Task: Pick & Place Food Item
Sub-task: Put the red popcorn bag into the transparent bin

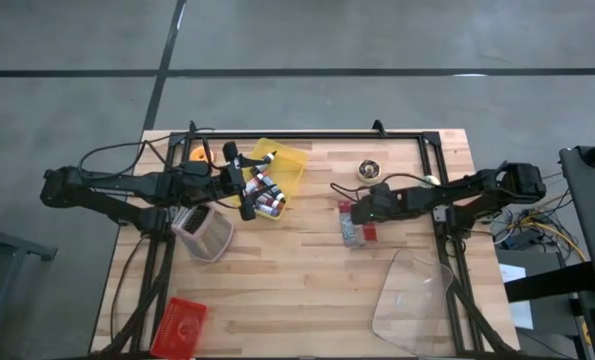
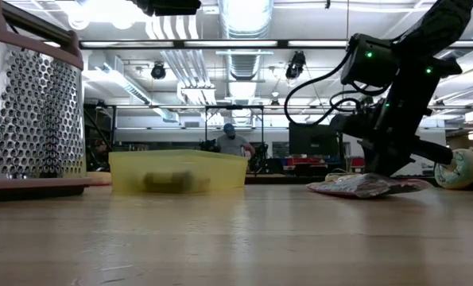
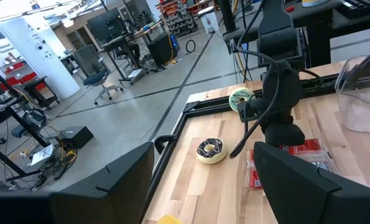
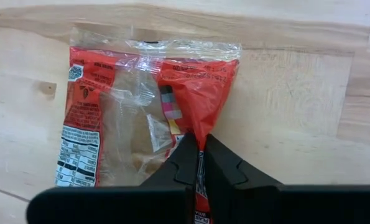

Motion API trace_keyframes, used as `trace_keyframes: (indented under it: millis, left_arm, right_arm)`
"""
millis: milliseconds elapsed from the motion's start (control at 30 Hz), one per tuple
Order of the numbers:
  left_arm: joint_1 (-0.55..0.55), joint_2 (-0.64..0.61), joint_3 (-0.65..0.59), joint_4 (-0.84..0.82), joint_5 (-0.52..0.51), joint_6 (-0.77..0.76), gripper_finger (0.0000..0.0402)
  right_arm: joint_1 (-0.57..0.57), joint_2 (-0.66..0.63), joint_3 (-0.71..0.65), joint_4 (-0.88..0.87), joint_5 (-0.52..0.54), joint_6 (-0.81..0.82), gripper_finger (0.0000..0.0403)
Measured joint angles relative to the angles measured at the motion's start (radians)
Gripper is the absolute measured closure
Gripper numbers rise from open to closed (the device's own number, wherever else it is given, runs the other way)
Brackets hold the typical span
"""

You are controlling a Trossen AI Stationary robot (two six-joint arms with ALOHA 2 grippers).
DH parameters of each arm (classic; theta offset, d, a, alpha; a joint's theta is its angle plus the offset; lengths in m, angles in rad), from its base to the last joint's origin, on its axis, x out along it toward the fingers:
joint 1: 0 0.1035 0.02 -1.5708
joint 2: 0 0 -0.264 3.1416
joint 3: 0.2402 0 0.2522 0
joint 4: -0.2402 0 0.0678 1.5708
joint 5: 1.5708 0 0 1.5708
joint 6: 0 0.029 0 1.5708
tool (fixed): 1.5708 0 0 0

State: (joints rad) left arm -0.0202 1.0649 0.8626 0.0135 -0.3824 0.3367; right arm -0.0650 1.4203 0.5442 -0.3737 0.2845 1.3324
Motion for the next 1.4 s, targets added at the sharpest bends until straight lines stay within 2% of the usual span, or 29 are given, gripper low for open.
trace_keyframes:
  millis: [367,933,1133,1400]
  left_arm:
    - [0.000,0.000,0.000,0.000,0.000,0.000,0.0122]
    - [0.000,0.000,0.000,0.000,0.000,0.000,0.0122]
    - [0.000,0.000,0.000,0.000,0.000,0.000,0.0122]
    - [0.000,0.000,0.000,0.000,0.000,0.000,0.0122]
  right_arm:
    - [0.002,-0.042,0.139,-0.176,0.056,-0.068,0.0396]
    - [0.008,-0.050,0.307,-0.258,0.106,-0.215,0.0395]
    - [0.057,-0.051,0.413,-0.350,0.157,-0.242,0.0395]
    - [0.177,-0.050,0.592,-0.512,0.249,-0.253,0.0394]
